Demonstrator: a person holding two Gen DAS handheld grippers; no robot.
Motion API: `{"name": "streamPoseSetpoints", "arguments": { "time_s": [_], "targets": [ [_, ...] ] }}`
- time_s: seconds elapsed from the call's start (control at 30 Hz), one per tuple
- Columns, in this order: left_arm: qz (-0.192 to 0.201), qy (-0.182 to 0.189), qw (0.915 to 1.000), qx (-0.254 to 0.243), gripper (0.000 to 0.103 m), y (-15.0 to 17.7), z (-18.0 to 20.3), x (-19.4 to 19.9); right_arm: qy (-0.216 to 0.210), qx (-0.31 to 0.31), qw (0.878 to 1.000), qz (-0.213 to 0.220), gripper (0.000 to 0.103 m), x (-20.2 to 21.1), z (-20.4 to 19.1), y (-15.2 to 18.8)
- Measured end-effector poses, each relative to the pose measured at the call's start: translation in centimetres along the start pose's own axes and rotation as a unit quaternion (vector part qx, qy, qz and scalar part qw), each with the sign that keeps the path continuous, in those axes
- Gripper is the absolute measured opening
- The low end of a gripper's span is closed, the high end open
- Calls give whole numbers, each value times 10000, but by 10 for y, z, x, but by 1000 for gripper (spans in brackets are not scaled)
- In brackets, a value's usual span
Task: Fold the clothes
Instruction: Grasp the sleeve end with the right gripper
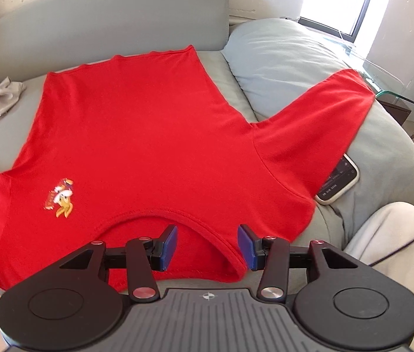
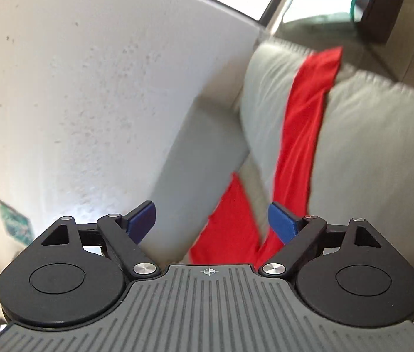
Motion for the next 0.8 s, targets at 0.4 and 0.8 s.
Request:
{"name": "streamPoseSetpoints", "arguments": {
  "time_s": [0.4,0.8],
  "targets": [
    [-64,376,9990,234,46,12,0,-15,931,-1332,9778,1322,24,-123,115,-113],
    [-112,480,9984,287,45,5,-2,-36,534,-1621,9698,1741,36,-167,145,-164]
  ]
}}
Point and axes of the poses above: each gripper's, at about its wrist camera, not at the fingertips, and x roughly against the way its jaws point, z to its right, y to its underside, the point moved 7 cm from there along -x, roughly the way its jaws point, and after that the axes turned 11 degrees about -x, right-handed, at the moved point
